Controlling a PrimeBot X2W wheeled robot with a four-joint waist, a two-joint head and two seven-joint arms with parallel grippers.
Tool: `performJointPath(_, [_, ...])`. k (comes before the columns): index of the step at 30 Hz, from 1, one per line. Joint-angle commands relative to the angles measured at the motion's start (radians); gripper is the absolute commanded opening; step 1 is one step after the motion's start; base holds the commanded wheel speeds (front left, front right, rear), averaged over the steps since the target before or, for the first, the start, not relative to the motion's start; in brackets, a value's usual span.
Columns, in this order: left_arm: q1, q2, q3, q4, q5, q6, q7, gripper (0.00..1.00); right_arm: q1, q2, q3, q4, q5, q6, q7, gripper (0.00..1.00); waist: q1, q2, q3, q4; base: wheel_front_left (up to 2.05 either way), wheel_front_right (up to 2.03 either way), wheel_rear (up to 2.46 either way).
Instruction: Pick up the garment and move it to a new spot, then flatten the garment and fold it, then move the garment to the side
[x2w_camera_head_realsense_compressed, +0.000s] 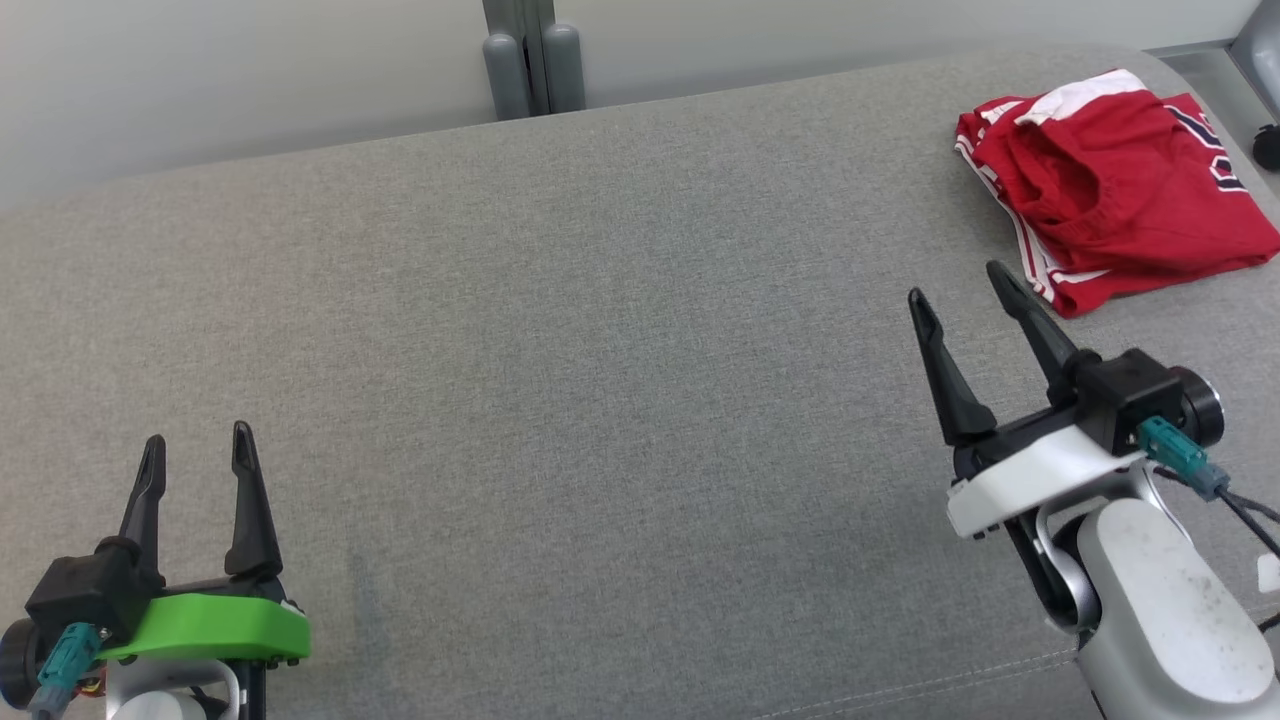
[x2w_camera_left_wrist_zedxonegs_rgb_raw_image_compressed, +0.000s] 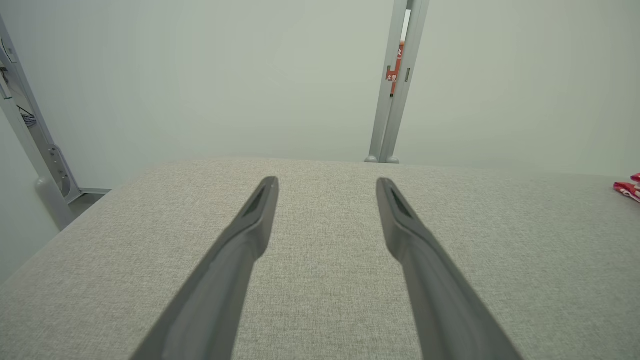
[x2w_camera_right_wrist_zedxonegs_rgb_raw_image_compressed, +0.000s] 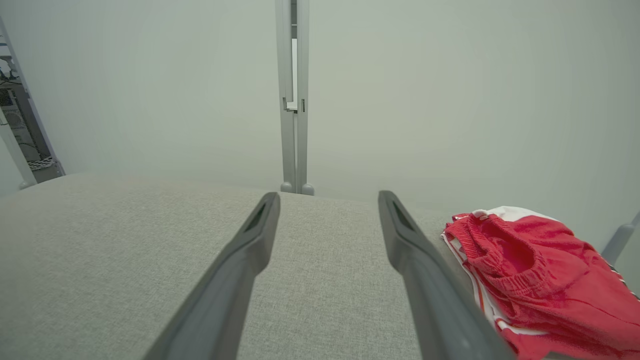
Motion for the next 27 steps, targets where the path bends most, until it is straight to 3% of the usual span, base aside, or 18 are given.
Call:
performJointPath(1, [0.017,-0.003,0.004,0.005,0.005,-0.005,-0.002,1.00,0.037,0.012,-0.011,-0.021,-0.012,-0.002,-0.002,1.00,0.0001,0.0000,-0.007,0.001,0.00,0.00,0.00])
performJointPath(11, [0.037,-0.011,0.009,0.037,0.013,-0.012,-0.002,1.00,0.216,0.097,-0.098,-0.104,-0.056,-0.002,-0.002,1.00,0.0001,0.0000,-0.054,0.007,0.00,0.00,0.00])
performJointPath(27, [0.040,-0.016,0.024,0.056,0.016,-0.017,-0.002,1.00,0.285,0.134,-0.153,-0.110,-0.069,-0.002,-0.002,1.00,0.0001,0.0000,-0.083,0.023,0.00,0.00,0.00])
